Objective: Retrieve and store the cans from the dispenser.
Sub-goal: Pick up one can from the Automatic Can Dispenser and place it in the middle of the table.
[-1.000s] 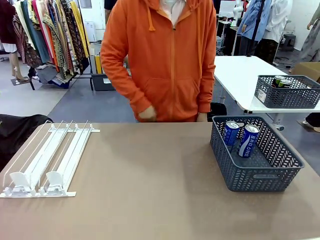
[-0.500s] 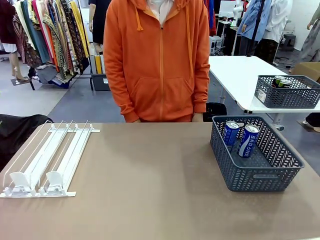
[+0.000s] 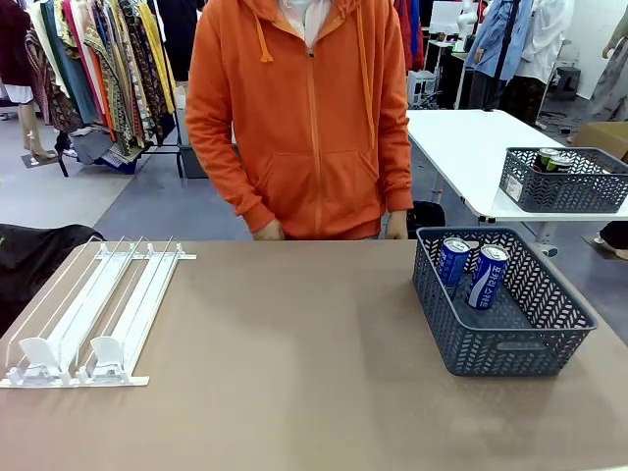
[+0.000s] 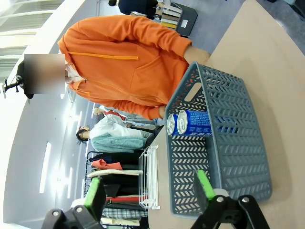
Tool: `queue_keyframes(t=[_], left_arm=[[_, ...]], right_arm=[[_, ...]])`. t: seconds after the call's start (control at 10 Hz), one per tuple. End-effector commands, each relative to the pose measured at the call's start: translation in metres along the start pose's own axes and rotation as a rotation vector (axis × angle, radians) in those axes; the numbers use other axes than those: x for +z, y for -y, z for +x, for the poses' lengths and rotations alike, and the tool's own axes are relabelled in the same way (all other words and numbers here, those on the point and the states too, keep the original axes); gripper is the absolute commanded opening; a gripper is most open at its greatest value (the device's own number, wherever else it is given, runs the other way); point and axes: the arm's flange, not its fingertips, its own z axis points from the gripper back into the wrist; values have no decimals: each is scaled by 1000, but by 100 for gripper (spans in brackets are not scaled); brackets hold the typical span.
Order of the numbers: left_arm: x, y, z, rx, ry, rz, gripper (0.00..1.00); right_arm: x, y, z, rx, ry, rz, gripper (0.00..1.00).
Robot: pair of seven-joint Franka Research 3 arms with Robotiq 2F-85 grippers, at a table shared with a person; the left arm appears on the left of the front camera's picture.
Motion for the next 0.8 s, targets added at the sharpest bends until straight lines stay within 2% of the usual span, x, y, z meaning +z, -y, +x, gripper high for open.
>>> queue_keyframes(t=[0.0, 0.7], left_arm=[[3, 0, -2, -11, -13, 0, 100], [3, 0, -2, -11, -13, 0, 100]], right_arm=[[1, -3, 1, 2, -3, 4, 100], [1, -3, 1, 2, -3, 4, 100]])
